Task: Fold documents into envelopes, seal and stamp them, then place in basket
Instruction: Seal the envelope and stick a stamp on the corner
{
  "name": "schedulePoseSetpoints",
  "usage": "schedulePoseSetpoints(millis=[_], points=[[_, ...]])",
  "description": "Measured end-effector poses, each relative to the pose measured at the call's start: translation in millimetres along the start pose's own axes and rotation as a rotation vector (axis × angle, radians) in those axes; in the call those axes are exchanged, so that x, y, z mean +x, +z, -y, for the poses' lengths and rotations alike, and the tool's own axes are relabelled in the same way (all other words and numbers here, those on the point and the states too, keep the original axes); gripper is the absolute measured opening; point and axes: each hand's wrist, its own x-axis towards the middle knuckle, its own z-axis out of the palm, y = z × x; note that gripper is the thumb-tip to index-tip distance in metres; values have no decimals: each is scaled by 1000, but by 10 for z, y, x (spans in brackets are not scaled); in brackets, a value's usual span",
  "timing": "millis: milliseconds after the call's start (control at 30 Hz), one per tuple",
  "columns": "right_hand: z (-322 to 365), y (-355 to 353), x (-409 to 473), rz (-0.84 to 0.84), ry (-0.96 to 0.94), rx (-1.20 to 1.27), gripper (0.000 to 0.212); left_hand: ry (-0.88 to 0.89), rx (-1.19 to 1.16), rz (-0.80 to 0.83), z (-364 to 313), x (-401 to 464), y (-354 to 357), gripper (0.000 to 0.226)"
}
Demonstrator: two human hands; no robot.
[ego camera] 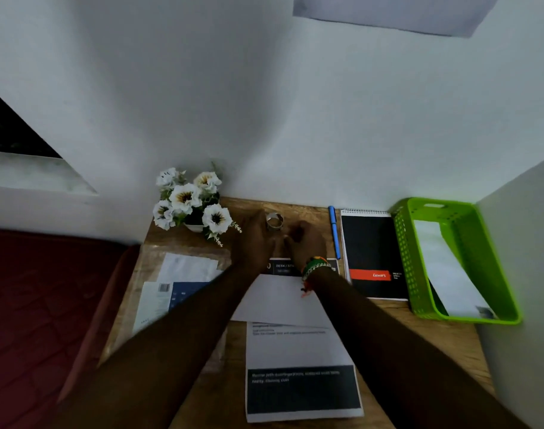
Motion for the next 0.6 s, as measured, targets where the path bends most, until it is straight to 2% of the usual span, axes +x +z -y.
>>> schedulePoseSetpoints(millis=[100, 267, 400, 600], points=[[27, 78, 113, -31, 29, 21, 24, 23, 35, 27, 60, 217, 50, 79], [54, 116, 141, -64, 32, 72, 14, 99, 109, 15, 184, 367, 117, 44], [17, 101, 42, -58, 9, 112, 5, 81, -41, 4, 164, 217, 115, 44], [-108, -40, -364, -118, -128, 214, 13, 65, -280, -13, -92, -290, -85, 44]])
